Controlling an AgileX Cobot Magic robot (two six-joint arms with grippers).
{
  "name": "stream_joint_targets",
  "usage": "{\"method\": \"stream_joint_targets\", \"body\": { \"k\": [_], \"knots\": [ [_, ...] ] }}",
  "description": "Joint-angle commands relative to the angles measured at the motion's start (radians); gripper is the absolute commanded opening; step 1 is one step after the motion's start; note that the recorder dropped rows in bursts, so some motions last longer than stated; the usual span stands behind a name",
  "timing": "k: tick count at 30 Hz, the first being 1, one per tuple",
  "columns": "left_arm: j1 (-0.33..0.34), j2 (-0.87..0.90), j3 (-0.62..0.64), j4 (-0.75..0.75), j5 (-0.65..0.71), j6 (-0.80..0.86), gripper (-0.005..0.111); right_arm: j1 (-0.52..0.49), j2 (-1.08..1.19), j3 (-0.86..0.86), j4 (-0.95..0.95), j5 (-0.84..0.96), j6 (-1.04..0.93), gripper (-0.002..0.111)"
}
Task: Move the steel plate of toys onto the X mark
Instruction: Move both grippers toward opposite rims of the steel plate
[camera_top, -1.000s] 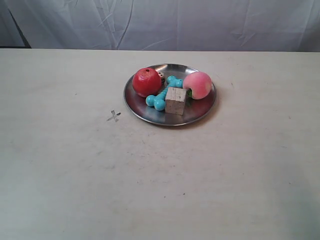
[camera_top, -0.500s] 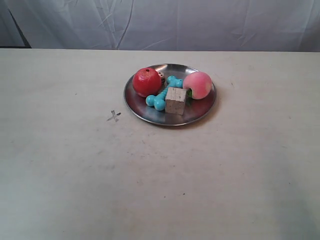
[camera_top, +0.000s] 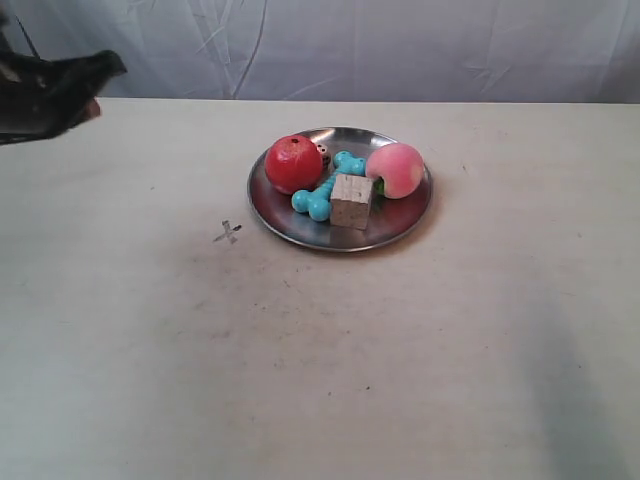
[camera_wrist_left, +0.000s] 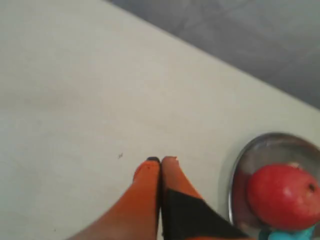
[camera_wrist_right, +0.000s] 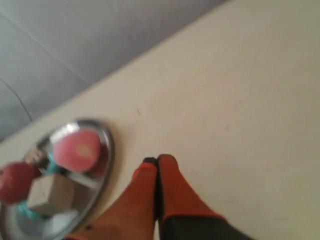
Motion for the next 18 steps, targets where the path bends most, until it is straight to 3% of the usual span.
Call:
{"method": "stream_joint_targets", "body": {
  "k": [1, 6, 8, 11, 14, 18],
  "knots": [
    [-0.055, 0.172, -0.150, -0.112, 0.162, 0.172, 0.000, 0.045, 0.386, -0.210, -0.043, 0.177, -0.078, 0.000],
    [-0.046, 0.320, -0.310, -0.708, 0.335, 0.699, 0.000, 0.067, 0.721, -0.494, 0.129, 0.328, -0.266, 0.000],
    [-0.007, 0.373, -0.350, -0.980, 0.436, 0.869, 0.000, 0.065, 0.823, -0.585, 0.299, 0.390, -0.435, 0.000],
    [0.084, 0.466, -0.383, -1.250, 0.642, 1.024, 0.000, 0.065, 0.950, -0.688, 0.544, 0.517, -0.665, 0.000],
    [0.173, 0.550, -0.394, -1.379, 0.817, 1.098, 0.000, 0.063, 1.060, -0.756, 0.731, 0.606, -0.786, 0.000],
    [0.263, 0.630, -0.394, -1.393, 0.993, 1.105, 0.000, 0.040, 1.162, -0.791, 0.792, 0.652, -0.815, 0.000]
  ]
}}
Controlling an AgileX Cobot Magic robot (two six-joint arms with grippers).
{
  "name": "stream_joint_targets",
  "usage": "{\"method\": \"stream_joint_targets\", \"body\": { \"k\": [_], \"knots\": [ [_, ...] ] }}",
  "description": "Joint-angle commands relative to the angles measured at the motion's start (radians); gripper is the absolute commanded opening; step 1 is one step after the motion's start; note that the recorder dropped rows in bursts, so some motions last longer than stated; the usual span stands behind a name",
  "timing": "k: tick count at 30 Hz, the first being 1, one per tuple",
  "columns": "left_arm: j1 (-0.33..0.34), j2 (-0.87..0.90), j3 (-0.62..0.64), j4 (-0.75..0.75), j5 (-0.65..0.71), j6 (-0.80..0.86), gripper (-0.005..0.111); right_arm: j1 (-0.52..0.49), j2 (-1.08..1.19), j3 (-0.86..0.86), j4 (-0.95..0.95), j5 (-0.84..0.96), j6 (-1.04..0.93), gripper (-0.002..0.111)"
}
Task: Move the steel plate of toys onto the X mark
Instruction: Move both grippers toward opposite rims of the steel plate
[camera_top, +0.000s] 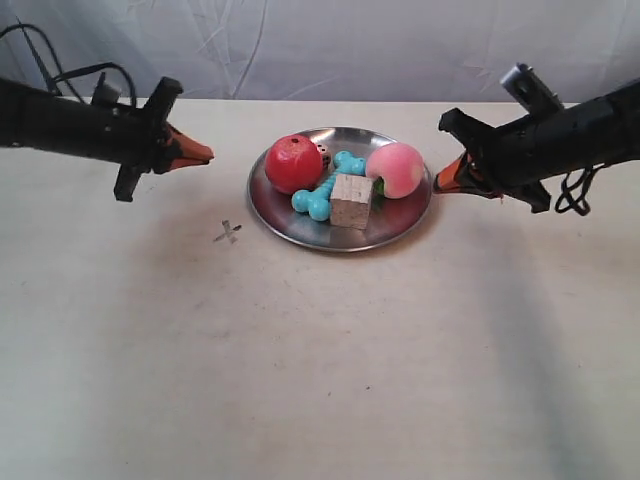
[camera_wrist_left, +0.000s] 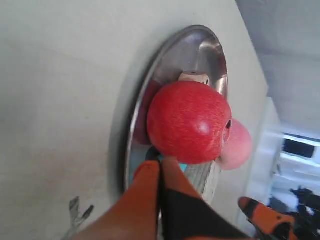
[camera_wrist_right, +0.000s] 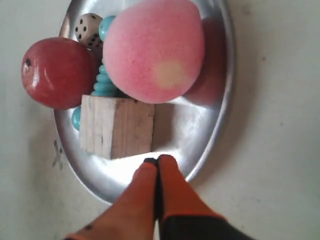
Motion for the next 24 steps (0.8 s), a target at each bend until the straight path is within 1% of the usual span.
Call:
{"method": "stream_joint_targets", "body": {
  "k": [1, 4, 8, 10, 12, 14, 16, 18, 19, 21, 22, 23, 24],
  "knots": [
    [0.088, 0.075, -0.005, -0.051, 0.198, 0.044, 0.000, -0.027, 0.091, -0.032, 0.080, 0.039, -0.062, 0.000],
    [0.103, 0.084, -0.005, -0.054, 0.218, 0.110, 0.000, -0.047, 0.115, -0.032, 0.075, 0.036, -0.066, 0.000],
    [0.090, 0.084, -0.005, -0.111, 0.219, 0.221, 0.000, -0.066, 0.130, -0.032, 0.082, 0.002, -0.069, 0.000],
    [0.072, 0.084, -0.005, -0.121, 0.205, 0.275, 0.000, -0.070, 0.142, -0.032, 0.088, 0.000, -0.069, 0.000],
    [0.041, 0.084, -0.005, -0.112, 0.182, 0.328, 0.000, -0.070, 0.154, -0.032, 0.088, 0.008, -0.069, 0.000],
    [0.002, 0.084, -0.005, -0.102, 0.166, 0.366, 0.000, -0.068, 0.167, -0.032, 0.080, 0.011, -0.071, 0.004],
    [-0.029, 0.084, -0.005, -0.085, 0.140, 0.393, 0.004, -0.065, 0.180, -0.032, 0.075, 0.018, -0.080, 0.013],
    [-0.054, 0.084, -0.005, -0.053, 0.102, 0.396, 0.009, -0.065, 0.188, -0.032, 0.075, 0.029, -0.080, 0.026],
    [-0.061, 0.084, -0.005, -0.037, 0.082, 0.396, 0.012, -0.065, 0.190, -0.032, 0.075, 0.035, -0.080, 0.034],
    [-0.070, 0.084, -0.005, -0.003, 0.045, 0.367, 0.019, -0.065, 0.192, -0.032, 0.078, 0.038, -0.080, 0.044],
    [-0.073, 0.084, -0.005, 0.003, 0.029, 0.355, 0.023, -0.065, 0.192, -0.032, 0.080, 0.036, -0.082, 0.047],
    [-0.077, 0.084, -0.005, 0.006, 0.002, 0.345, 0.030, -0.065, 0.197, -0.032, 0.080, 0.027, -0.082, 0.047],
    [-0.081, 0.084, -0.005, 0.006, -0.021, 0.345, 0.032, -0.065, 0.207, -0.032, 0.086, 0.025, -0.082, 0.046]
  ]
}}
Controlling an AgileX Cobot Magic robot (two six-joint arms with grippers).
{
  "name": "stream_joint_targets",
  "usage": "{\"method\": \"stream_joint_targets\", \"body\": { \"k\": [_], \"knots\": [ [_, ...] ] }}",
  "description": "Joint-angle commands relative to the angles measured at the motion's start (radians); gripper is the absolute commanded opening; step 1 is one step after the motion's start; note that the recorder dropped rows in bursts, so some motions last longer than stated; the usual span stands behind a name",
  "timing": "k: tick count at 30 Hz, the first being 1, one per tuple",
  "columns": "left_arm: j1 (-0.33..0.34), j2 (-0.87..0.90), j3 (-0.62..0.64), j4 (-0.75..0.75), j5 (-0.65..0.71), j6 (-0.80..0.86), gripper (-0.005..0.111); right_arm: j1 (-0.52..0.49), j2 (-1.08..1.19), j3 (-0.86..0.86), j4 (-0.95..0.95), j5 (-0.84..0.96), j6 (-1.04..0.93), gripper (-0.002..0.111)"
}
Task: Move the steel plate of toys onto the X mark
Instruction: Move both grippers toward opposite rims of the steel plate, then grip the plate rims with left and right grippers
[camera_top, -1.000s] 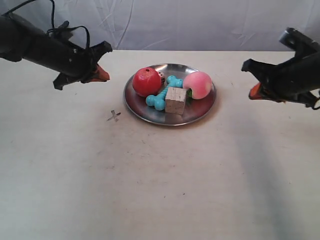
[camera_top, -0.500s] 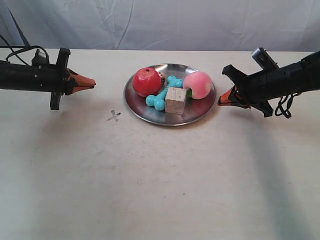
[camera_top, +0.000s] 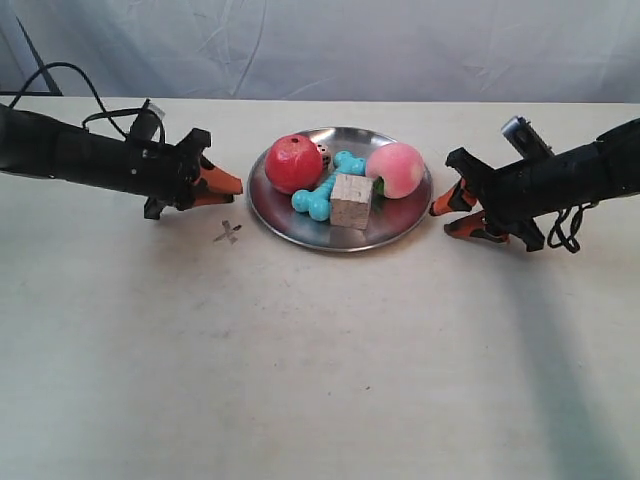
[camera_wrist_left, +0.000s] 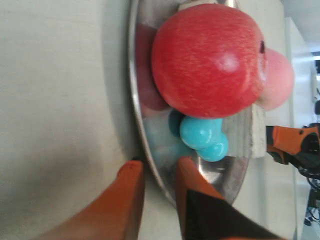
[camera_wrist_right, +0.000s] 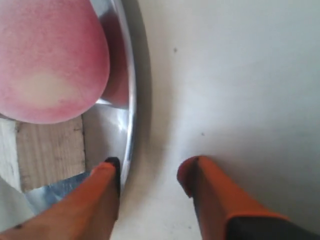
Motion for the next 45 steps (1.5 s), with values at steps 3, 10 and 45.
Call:
{"method": "stream_joint_targets", "body": {
  "k": [3, 10, 45],
  "knots": [
    [-0.037, -0.001, -0.005, 0.003, -0.140, -0.017, 0.033, -0.002, 0.044, -0.004, 0.082, 0.000, -0.059, 0.045],
    [-0.115, 0.015, -0.026, -0.046, -0.195, 0.004, 0.033, 0.083, 0.066, -0.004, 0.151, -0.068, -0.096, 0.045],
    [-0.143, -0.005, -0.109, 0.350, -0.103, -0.321, 0.000, 0.160, -0.042, -0.004, 0.123, -0.016, -0.063, -0.001]
  ]
}}
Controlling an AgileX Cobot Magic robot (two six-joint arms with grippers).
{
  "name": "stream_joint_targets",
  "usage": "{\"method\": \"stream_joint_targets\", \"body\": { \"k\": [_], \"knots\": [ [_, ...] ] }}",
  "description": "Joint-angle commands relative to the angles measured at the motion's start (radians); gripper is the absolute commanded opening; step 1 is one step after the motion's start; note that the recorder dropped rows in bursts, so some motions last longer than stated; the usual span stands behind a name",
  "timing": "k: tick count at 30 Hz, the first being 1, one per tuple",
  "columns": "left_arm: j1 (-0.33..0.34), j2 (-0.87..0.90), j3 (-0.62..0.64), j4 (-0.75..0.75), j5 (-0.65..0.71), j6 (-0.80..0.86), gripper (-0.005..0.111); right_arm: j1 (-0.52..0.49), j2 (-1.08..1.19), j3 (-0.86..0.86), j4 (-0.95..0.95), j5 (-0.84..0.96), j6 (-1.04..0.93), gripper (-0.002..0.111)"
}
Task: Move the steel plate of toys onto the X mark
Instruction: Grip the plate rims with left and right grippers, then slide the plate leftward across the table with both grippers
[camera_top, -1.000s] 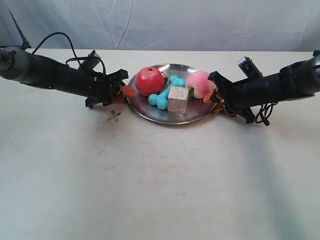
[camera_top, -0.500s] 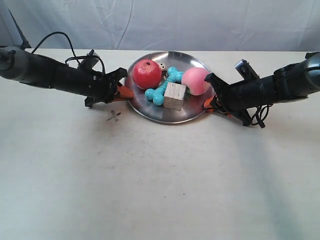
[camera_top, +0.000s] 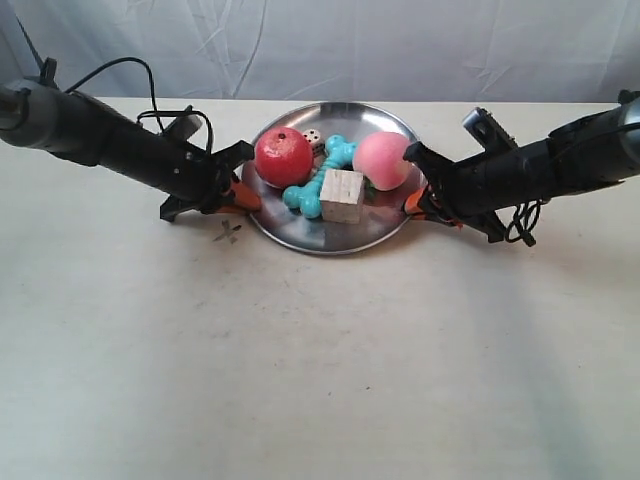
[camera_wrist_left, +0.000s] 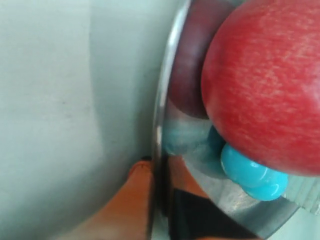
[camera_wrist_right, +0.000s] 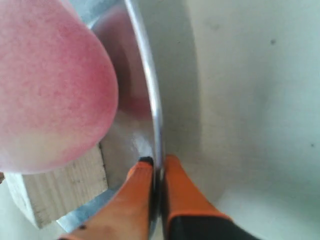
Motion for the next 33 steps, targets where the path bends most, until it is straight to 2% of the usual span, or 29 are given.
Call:
{"method": "stream_joint_targets", "body": {
  "k": [1, 5, 12, 16, 19, 33],
  "knots": [
    [-0.012, -0.028, -0.004, 0.108, 0.071, -0.014, 0.000, 0.011, -0.029, 0.000, -0.026, 0.103, -0.004, -0.001],
    [-0.004, -0.062, -0.004, 0.201, 0.080, -0.086, 0.000, 0.011, -0.031, 0.000, -0.036, 0.131, 0.013, -0.001],
    [0.048, -0.122, -0.004, 0.229, 0.169, -0.103, 0.000, 0.011, -0.032, 0.000, -0.040, 0.216, 0.037, -0.001],
    [0.079, -0.158, -0.004, 0.262, 0.216, -0.117, 0.000, 0.033, -0.047, 0.000, -0.045, 0.243, 0.039, -0.001],
    [0.098, -0.185, 0.004, 0.347, 0.245, -0.169, 0.000, 0.064, -0.071, 0.000, -0.045, 0.244, 0.045, -0.001],
    [0.241, -0.375, 0.388, 0.390, 0.097, -0.135, 0.000, 0.242, -0.091, 0.000, -0.095, 0.237, 0.104, -0.001]
  ]
}}
